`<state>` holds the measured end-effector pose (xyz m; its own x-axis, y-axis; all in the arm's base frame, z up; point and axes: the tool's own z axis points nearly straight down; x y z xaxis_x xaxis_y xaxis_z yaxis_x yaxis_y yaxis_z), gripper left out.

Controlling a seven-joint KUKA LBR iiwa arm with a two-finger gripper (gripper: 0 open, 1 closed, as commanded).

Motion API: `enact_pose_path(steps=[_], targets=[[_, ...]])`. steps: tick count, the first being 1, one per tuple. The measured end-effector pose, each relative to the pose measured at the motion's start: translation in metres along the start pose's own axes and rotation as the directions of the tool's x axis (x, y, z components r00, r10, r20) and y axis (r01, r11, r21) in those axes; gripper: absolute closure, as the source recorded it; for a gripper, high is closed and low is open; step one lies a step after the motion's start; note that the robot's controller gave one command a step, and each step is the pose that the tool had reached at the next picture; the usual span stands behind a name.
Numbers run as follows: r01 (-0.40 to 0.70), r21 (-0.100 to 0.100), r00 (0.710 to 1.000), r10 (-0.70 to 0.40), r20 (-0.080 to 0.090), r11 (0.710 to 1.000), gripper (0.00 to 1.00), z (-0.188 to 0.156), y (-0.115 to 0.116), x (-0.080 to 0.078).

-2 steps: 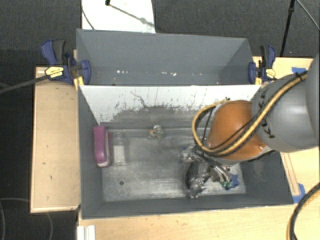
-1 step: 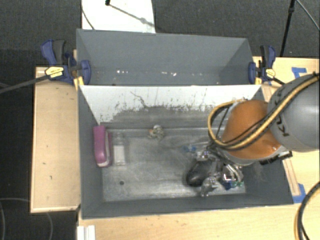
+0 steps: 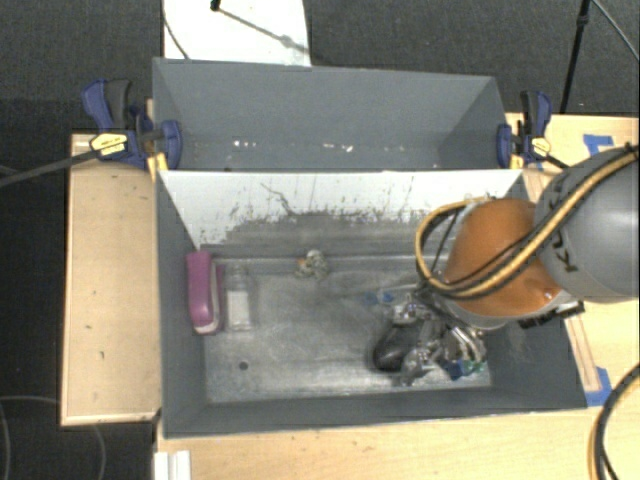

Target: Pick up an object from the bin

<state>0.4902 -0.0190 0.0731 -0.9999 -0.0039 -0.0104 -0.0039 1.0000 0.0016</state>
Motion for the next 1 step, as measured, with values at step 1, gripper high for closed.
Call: enact_pose_path(steps=[1], targets=[[0.189, 0.001, 0.982, -0.189, -0.002, 0.982, 1.00, -0.1495, 0.0107, -0.0081]])
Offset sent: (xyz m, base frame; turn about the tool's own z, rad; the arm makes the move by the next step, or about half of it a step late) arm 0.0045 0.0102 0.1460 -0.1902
